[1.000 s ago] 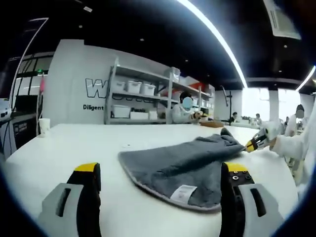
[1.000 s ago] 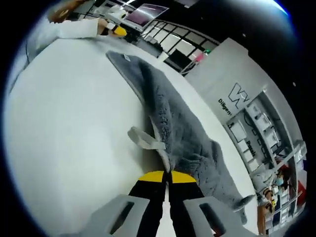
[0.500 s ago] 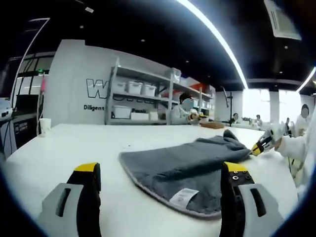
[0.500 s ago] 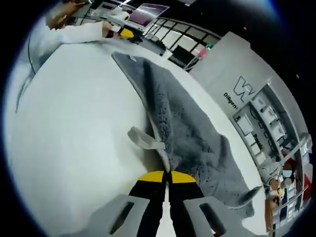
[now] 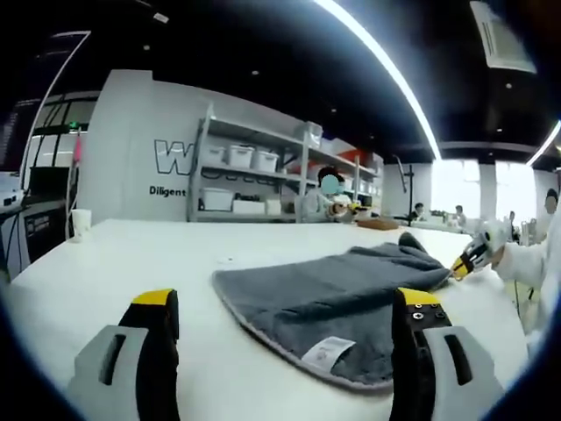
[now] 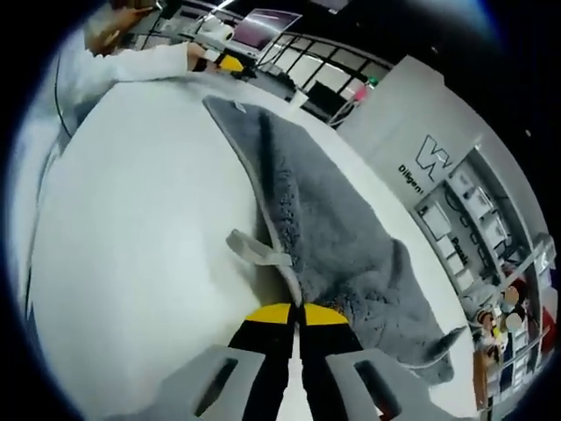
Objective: Open the folded towel by lifting each exposed corner and separating the folded layers until the towel lies flat within the target outline without major curled edges
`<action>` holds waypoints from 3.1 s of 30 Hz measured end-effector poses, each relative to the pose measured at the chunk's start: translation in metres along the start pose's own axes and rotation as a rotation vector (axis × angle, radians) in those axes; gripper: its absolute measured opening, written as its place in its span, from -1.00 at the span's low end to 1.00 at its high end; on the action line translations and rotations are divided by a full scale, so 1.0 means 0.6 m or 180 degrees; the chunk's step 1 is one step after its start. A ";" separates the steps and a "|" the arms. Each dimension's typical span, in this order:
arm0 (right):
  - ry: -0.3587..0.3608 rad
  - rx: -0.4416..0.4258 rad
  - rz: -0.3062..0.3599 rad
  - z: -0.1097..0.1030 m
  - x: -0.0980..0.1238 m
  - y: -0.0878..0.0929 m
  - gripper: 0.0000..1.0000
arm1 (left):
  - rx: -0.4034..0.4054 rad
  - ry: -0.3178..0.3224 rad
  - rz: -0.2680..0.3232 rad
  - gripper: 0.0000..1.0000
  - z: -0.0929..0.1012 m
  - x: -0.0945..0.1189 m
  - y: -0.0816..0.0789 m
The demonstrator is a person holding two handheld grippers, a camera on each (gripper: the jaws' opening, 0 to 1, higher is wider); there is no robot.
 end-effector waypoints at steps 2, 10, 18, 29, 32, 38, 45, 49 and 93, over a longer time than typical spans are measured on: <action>0.0043 -0.0100 0.0114 0.005 0.004 0.001 -1.00 | 0.0003 -0.0001 0.0008 0.99 0.000 0.001 0.000; 0.0183 -0.1125 0.0695 0.028 0.042 -0.001 -1.00 | 0.0035 0.0006 -0.0014 0.99 -0.001 -0.001 0.004; 0.1005 -0.1818 0.1092 0.059 0.098 0.016 -0.37 | 0.0035 0.0050 -0.0043 0.99 0.003 -0.004 0.009; 0.1301 -0.2342 0.1078 0.065 0.093 0.042 0.51 | -0.0197 0.0092 -0.0042 0.99 0.048 -0.004 0.022; 0.1307 -0.2413 0.1038 0.068 0.087 0.048 0.65 | -0.0123 0.0100 -0.0142 0.96 0.068 0.001 0.037; 0.1123 -0.2451 0.1023 0.067 0.078 0.048 0.85 | -0.0037 -0.0097 -0.0210 0.91 0.104 0.030 0.039; 0.1145 -0.2464 0.1037 0.072 0.080 0.044 0.98 | 0.0375 -0.0275 -0.0328 0.88 0.148 0.040 0.052; 0.1090 -0.2465 0.1042 0.067 0.083 0.040 0.99 | 0.0398 -0.0303 -0.0526 0.78 0.163 0.032 0.066; 0.0966 -0.2618 0.1072 0.070 0.087 0.044 0.89 | 0.0558 -0.0509 -0.0936 -0.95 0.148 0.023 0.081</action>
Point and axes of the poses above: the point that each gripper's makers call its tool centre point, and the gripper's own axes: x roughly backward along the fingers, z roughly to its right, y roughly out of its underside, the point moved 9 cm from there along x, roughly backward along the fingers, and after that the axes turned 6 degrees about y, right-handed, at the moved point
